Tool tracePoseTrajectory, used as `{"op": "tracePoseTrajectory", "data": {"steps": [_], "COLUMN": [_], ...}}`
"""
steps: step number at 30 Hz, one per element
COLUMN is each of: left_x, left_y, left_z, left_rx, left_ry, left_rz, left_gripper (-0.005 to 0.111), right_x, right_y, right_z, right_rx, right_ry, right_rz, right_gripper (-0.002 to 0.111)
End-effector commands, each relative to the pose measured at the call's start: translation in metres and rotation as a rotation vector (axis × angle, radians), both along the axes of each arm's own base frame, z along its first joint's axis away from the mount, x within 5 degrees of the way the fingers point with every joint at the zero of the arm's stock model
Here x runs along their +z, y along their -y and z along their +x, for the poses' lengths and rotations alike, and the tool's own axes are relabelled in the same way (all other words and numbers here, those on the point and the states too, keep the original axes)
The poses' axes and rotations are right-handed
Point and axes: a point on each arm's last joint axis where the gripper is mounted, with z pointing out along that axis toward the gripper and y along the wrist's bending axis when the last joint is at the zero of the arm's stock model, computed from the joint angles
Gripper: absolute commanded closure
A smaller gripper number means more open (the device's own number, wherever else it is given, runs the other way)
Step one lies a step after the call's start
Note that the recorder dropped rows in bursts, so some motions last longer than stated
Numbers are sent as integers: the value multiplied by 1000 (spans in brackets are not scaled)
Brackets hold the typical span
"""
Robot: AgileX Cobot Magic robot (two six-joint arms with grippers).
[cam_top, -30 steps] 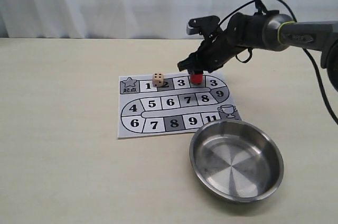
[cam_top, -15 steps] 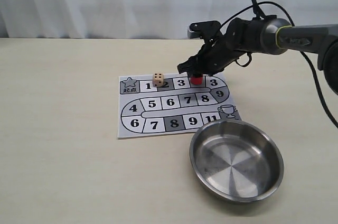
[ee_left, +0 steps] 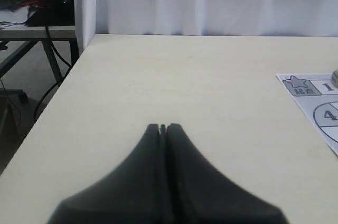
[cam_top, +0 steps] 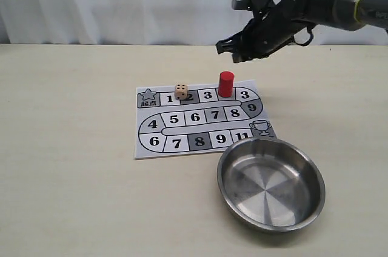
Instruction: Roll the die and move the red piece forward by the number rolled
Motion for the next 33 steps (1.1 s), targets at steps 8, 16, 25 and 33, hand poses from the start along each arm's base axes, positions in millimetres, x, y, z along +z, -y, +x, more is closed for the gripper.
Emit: {"op": "tracePoseTrajectory", "data": {"steps": [8, 16, 25, 33], "left_x": [3, 3, 3, 3], "left_y": [0, 0, 0, 0], "left_z": [0, 0, 0, 0], "left_rx": [-8, -8, -8, -8], "left_ry": [18, 18, 18, 18], "left_rz": [2, 2, 2, 2], "left_gripper": [107, 107, 107, 107], "right_x": [6, 6, 56, 139], "right_y": [123, 157, 157, 151], "right_z": [-12, -29, -72, -157], "right_rx": [-183, -220, -244, -271], "right_ry": [-250, -281, -99, 168], "right_rz": [-89, -124, -163, -175], "right_gripper": [104, 104, 104, 104]}}
